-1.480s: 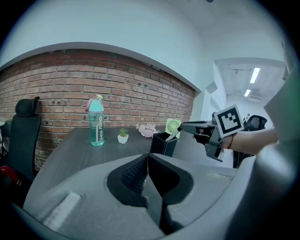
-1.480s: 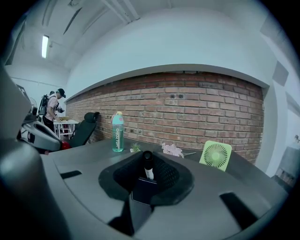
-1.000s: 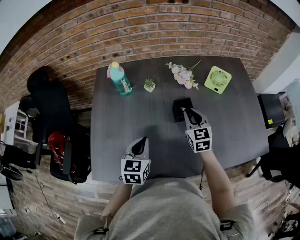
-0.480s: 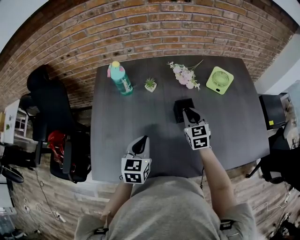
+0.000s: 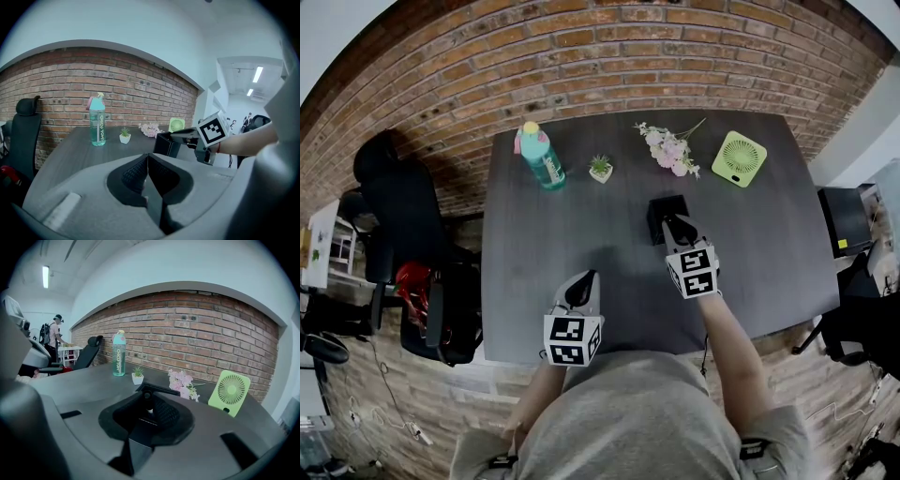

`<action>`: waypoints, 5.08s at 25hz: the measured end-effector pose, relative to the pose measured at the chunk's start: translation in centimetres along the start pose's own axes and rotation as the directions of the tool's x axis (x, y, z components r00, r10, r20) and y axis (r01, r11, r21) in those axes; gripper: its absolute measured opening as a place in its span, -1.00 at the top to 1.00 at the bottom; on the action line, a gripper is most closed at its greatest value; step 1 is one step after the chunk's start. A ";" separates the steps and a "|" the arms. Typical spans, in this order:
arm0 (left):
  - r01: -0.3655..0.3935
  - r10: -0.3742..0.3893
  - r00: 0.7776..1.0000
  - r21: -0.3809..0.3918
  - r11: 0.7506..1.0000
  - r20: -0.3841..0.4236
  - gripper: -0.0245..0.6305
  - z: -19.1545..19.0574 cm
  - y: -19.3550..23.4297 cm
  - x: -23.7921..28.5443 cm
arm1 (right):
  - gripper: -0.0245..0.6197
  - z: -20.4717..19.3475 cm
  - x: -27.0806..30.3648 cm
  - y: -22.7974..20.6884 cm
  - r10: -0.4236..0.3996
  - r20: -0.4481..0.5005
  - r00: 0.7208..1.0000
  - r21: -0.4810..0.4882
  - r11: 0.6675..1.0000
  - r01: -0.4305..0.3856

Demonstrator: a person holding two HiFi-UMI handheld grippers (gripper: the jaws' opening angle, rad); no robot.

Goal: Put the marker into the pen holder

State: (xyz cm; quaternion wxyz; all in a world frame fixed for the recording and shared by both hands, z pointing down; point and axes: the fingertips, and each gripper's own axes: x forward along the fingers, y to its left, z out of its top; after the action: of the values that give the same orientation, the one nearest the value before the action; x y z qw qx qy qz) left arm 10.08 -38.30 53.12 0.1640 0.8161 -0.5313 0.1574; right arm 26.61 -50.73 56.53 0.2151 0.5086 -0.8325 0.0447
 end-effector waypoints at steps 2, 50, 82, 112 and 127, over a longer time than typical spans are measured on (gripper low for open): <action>0.001 -0.001 1.000 0.001 1.000 0.003 0.87 0.0 -0.1 -0.1 | 0.70 -0.1 0.0 0.1 0.003 -0.003 1.000 0.003 1.000 -0.003; 0.093 -0.094 0.995 0.055 0.994 0.015 0.87 -1.2 -1.1 -8.2 | 0.74 4.1 -12.1 8.4 -0.044 0.122 0.992 0.051 0.998 0.038; 0.297 -0.305 0.952 0.148 0.943 0.034 0.87 -7.1 2.5 -22.4 | 0.91 6.0 -28.3 28.2 -0.273 0.257 0.927 0.225 0.950 0.218; 0.331 -0.342 0.939 0.170 0.928 0.034 0.87 -11.0 3.3 -30.3 | 0.92 3.9 -33.6 36.8 -0.302 0.250 0.920 0.249 0.938 0.240; 0.343 -0.352 0.936 0.170 0.924 0.022 0.87 -11.2 2.5 -29.8 | 0.92 3.0 -33.6 36.1 -0.310 0.229 0.923 0.265 0.932 0.247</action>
State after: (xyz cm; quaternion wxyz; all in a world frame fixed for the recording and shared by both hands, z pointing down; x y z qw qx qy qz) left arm -4.67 -10.07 50.53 0.1080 0.9118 -0.3677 0.1474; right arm 7.49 -6.52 45.53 0.0445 0.6453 -0.7616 0.0412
